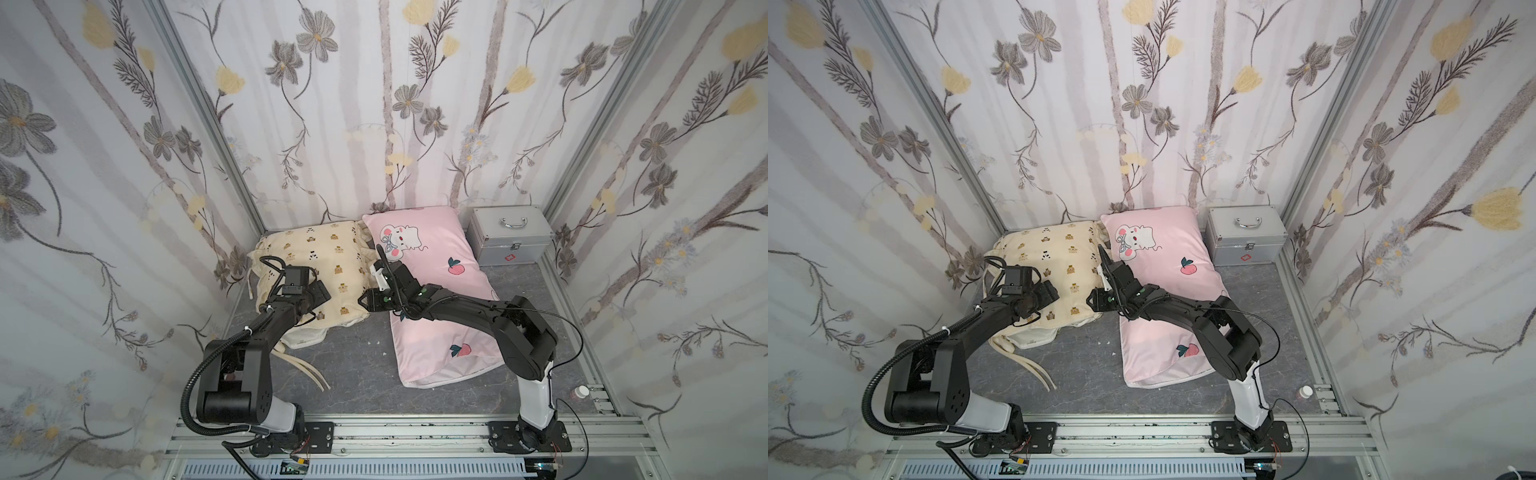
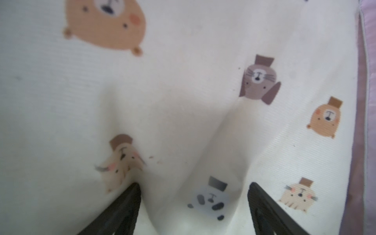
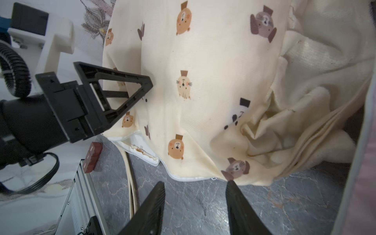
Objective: Zip up pillowcases
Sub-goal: Pick up the pillowcase from the center of the board.
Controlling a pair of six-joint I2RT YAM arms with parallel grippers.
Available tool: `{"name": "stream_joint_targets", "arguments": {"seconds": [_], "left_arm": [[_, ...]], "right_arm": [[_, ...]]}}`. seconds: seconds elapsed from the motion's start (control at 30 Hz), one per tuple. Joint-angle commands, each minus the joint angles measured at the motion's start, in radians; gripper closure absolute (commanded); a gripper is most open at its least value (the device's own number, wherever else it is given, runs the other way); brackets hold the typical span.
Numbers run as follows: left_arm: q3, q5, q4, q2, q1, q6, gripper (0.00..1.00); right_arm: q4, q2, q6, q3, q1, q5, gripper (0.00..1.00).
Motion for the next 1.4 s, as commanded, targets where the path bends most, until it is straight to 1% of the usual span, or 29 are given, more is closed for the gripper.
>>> {"name": "stream_joint_targets", "arguments": {"seconds": [0.0, 0.03, 0.1, 0.13, 0.2, 0.3, 0.4, 0.5, 0.57, 0.63, 0.7, 0.8, 0.83, 0.9, 0.93, 1.0, 1.13, 1.27, 1.37], "left_arm": [[0.009, -0.021, -0.036, -0.049, 0.0, 0.03, 0.16], [0.012, -0.026, -0.054, -0.075, 0.0, 0.04, 0.15], [0.028, -0.04, -0.102, -0.128, -0.003, 0.064, 0.12], [0.043, -0.045, -0.142, -0.157, -0.005, 0.074, 0.08], [0.057, -0.047, -0.203, -0.22, -0.022, 0.08, 0.06], [0.035, -0.045, -0.284, -0.349, -0.084, 0.038, 0.06], [-0.068, -0.056, -0.298, -0.516, -0.232, -0.076, 0.07], [-0.187, -0.091, -0.295, -0.658, -0.388, -0.238, 0.13], [-0.262, -0.102, -0.279, -0.72, -0.47, -0.32, 0.18], [-0.336, -0.094, -0.202, -0.752, -0.534, -0.386, 0.23], [-0.389, -0.059, -0.09, -0.728, -0.567, -0.43, 0.29], [-0.43, -0.01, 0.084, -0.632, -0.597, -0.473, 0.38], [-0.436, -0.002, 0.126, -0.598, -0.598, -0.477, 0.4], [-0.432, -0.014, 0.158, -0.55, -0.597, -0.465, 0.46], [-0.431, -0.021, 0.178, -0.532, -0.592, -0.456, 0.49], [-0.433, 0.002, 0.233, -0.49, -0.572, -0.453, 0.53], [-0.411, 0.06, 0.281, -0.404, -0.532, -0.436, 0.53], [-0.411, 0.097, 0.306, -0.36, -0.486, -0.434, 0.55], [-0.409, 0.115, 0.313, -0.352, -0.459, -0.424, 0.59]], "right_arm": [[0.103, 0.024, 0.09, -0.009, -0.008, 0.026, 0.52], [0.108, 0.032, 0.102, -0.01, -0.009, 0.02, 0.48], [0.101, 0.042, 0.109, -0.016, -0.008, 0.029, 0.32], [0.097, 0.046, 0.108, -0.021, -0.009, 0.04, 0.28], [0.098, 0.065, 0.102, -0.016, -0.014, 0.05, 0.28], [0.096, 0.109, 0.103, 0.02, -0.014, 0.051, 0.33], [0.089, 0.146, 0.121, 0.049, -0.012, 0.03, 0.37], [0.084, 0.162, 0.129, 0.058, -0.007, 0.015, 0.44], [0.056, 0.177, 0.127, 0.075, -0.008, 0.001, 0.54], [0.033, 0.168, 0.12, 0.075, -0.008, -0.015, 0.66], [0.021, 0.148, 0.119, 0.066, -0.01, -0.028, 0.76], [-0.024, 0.114, 0.119, 0.067, -0.01, -0.046, 0.9], [-0.045, 0.101, 0.121, 0.067, -0.011, -0.054, 0.94], [-0.08, 0.08, 0.13, 0.064, -0.014, -0.077, 0.99], [-0.094, 0.075, 0.139, 0.061, -0.018, -0.099, 1.0], [-0.105, 0.062, 0.169, 0.044, -0.029, -0.153, 1.0], [-0.054, 0.038, 0.247, -0.013, -0.054, -0.267, 1.0], [-0.005, 0.02, 0.292, -0.047, -0.07, -0.329, 1.0], [0.038, 0.008, 0.325, -0.065, -0.074, -0.361, 1.0]]}}
